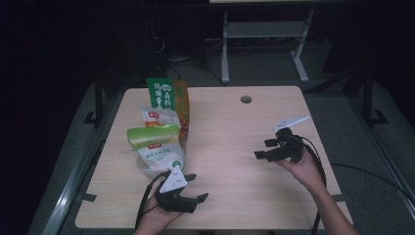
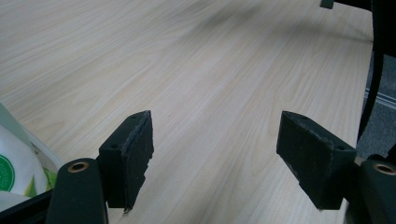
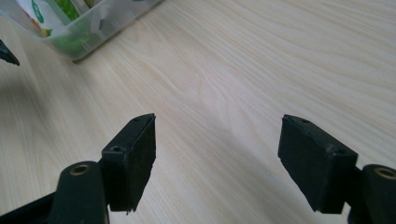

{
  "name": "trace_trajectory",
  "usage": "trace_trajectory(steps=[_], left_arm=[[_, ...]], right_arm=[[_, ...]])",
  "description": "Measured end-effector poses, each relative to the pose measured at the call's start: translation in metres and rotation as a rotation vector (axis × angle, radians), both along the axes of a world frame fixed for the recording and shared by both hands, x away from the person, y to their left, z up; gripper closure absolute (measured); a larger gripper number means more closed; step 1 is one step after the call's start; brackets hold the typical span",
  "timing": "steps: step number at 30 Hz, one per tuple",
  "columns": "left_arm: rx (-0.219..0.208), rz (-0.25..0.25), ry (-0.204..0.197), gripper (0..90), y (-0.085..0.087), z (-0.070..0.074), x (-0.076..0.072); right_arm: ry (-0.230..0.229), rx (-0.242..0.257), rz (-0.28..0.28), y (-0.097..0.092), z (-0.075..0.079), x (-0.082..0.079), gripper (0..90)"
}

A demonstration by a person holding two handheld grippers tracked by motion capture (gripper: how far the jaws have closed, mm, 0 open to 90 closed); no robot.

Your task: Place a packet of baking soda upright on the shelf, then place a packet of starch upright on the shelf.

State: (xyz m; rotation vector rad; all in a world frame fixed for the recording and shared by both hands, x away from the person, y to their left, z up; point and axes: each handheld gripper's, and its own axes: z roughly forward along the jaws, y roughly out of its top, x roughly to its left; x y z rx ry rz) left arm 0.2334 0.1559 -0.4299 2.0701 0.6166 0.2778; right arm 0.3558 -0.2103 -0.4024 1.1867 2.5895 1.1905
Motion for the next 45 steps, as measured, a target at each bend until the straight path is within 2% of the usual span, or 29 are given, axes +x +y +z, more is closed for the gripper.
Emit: trace_trajectory(steps=[7,8,21,40,43,45], left_arm=[[0.0,0.0,0.005,27.0,-0.001,-0.001,0.0],[0.0,0.0,0.005,27.1,-0.001,-0.001,0.0],[0.007,0.001,0.006,27.1,0.001,-0.001,0.002],[0.01,0.004,0.018,27.1,0.0,-0.003,0.001],[0.007,-0.001,0.024,27.1,-0.001,-0.004,0.001],[0.01,-0.01,0.022,27.1,-0.002,-0.004,0.002]], right_arm=[[0.005,0.006,-0.017,-0.009,-0.005,-0.009,26.8],[-0.01,0.008,-0.012,-0.011,-0.007,-0.01,26.9],[0.031,0.036,-0.052,-0.027,-0.027,-0.031,26.8],[0.016,0.072,-0.086,-0.046,-0.048,-0.066,25.7],[0.003,0.075,-0.1,-0.048,-0.051,-0.072,25.5],[0.002,0.098,-0.111,-0.049,-0.055,-0.077,25.5]])
